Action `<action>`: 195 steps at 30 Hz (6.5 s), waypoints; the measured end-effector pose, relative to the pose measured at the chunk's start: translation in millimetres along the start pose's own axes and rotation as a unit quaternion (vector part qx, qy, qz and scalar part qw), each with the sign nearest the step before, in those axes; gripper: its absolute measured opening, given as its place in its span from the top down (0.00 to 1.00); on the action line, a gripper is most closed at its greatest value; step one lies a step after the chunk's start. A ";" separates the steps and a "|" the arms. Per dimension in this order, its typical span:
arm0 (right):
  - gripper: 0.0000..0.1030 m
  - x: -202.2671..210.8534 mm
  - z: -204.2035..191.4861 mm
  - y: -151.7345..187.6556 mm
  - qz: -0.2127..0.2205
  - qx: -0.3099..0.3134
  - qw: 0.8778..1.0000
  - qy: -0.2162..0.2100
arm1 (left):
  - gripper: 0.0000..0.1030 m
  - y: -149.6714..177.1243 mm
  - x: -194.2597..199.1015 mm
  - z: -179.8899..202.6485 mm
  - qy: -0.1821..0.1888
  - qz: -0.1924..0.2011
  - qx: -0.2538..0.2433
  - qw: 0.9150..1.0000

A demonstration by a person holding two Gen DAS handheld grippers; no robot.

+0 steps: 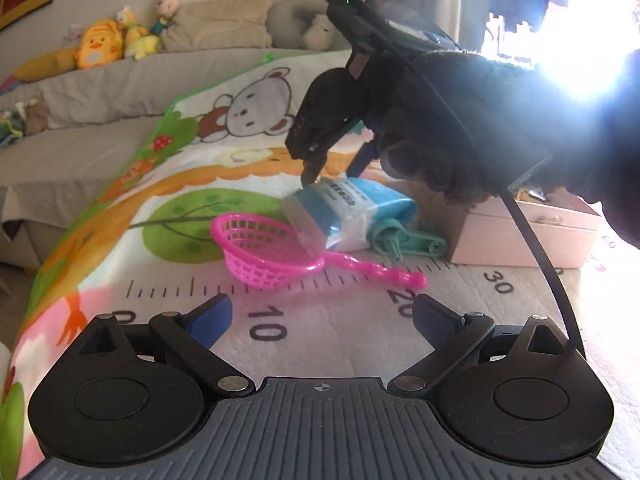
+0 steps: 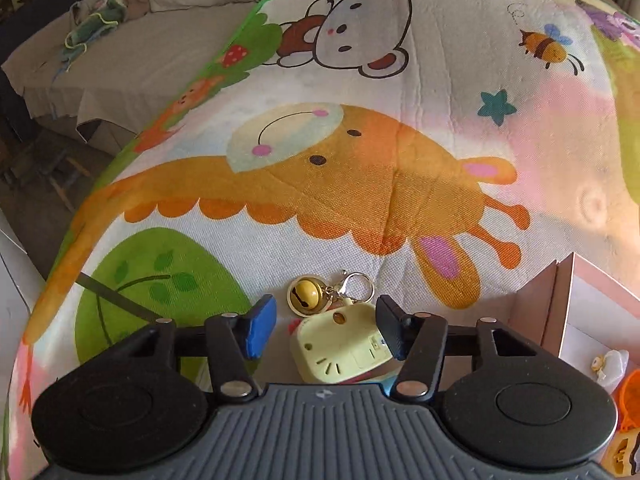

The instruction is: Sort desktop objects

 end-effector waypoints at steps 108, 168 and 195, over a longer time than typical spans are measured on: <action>0.00 156.5 82.7 312.4 0.205 -0.237 0.945 0.094 | 0.04 54.4 37.1 101.5 0.095 -0.154 -0.104 0.978; 0.00 158.6 55.8 304.9 0.179 -0.154 0.967 0.092 | 0.39 43.7 25.4 96.3 0.082 -0.145 -0.009 0.986; 0.31 154.5 41.6 296.5 0.090 -0.075 0.992 0.043 | 0.35 46.2 22.0 114.3 0.067 -0.133 -0.055 0.987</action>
Point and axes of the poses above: each gripper's, at about its wrist camera, not at the fingertips, and x roughly against the way its jaws point, z to its right, y to its underside, the point moved 5 cm from there along -x, roughly the way its jaws point, and after that the axes turned 11 degrees about x, right-handed, at the moved point
